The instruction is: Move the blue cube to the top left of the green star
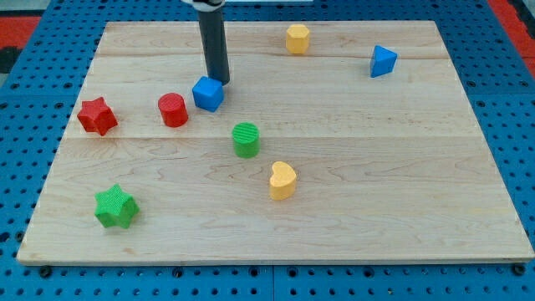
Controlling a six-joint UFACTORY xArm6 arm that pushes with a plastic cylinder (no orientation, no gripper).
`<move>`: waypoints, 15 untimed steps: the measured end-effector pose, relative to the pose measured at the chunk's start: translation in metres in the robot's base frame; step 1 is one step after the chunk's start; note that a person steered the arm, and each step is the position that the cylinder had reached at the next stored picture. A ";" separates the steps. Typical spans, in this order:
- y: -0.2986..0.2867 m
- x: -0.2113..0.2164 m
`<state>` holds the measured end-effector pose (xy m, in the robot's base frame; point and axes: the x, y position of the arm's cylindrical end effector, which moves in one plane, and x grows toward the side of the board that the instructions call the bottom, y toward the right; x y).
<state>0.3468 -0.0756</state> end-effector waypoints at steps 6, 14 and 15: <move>-0.008 0.058; -0.090 0.111; -0.096 0.115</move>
<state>0.4616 -0.1717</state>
